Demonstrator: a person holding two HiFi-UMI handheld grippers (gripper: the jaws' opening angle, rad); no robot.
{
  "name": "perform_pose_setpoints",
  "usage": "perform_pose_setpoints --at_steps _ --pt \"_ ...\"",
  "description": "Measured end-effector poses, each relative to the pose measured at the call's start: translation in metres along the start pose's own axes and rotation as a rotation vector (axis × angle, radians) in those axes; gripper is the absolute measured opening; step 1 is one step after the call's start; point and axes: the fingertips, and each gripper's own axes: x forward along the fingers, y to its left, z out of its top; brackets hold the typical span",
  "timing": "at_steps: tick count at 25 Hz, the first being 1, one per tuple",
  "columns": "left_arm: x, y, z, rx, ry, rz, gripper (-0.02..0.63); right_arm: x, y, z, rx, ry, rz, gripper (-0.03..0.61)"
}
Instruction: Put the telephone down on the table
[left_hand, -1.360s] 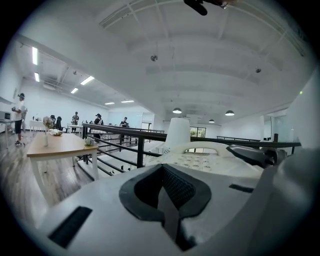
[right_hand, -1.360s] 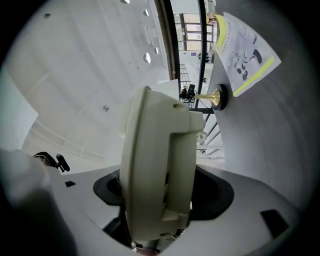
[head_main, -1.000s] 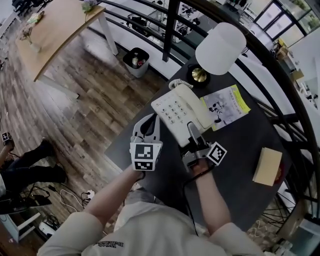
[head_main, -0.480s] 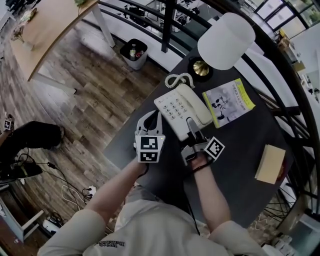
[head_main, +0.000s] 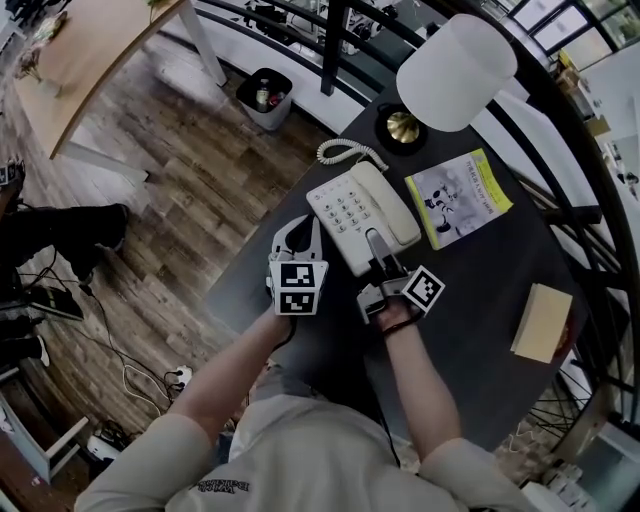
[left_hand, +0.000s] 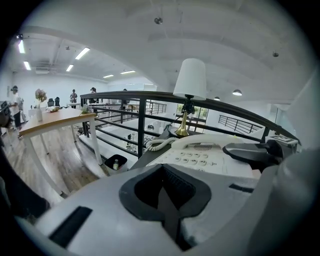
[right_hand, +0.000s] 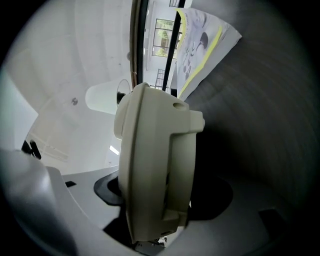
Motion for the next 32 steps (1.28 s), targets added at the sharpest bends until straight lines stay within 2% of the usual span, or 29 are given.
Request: perform_pose_setpoints --at_steps 5,9,12,20,29,32 --pt "-0.002 -0.004 -0.003 -0.001 0.01 -0.006 0.005 0.003 -0.007 -0.006 0.015 0.049 -0.077 0.315" --pt "-0.005 -0.005 -0.005 0.001 0.01 -0.01 0.005 0.003 -0.018 -0.004 0.114 0.022 -0.193 0.298" --pt "-0.009 -0.005 -0.006 0.001 0.016 -0.011 0.004 0.004 -0.017 -0.004 0.142 0.041 -0.261 0.302" --pt "-0.013 -0.003 -0.008 0.003 0.023 -0.009 0.005 -0.013 -0.014 -0.01 0.176 0.08 -0.517 0.35" --pt "-0.024 -0.019 0.001 0.019 0.008 -0.034 0.005 -0.036 0.004 -0.01 0.133 0.077 -0.576 0.351" --pt "-0.033 -0.023 0.013 0.015 -0.014 -0.039 0.005 -0.047 0.017 -0.005 0.078 0.058 -0.565 0.35"
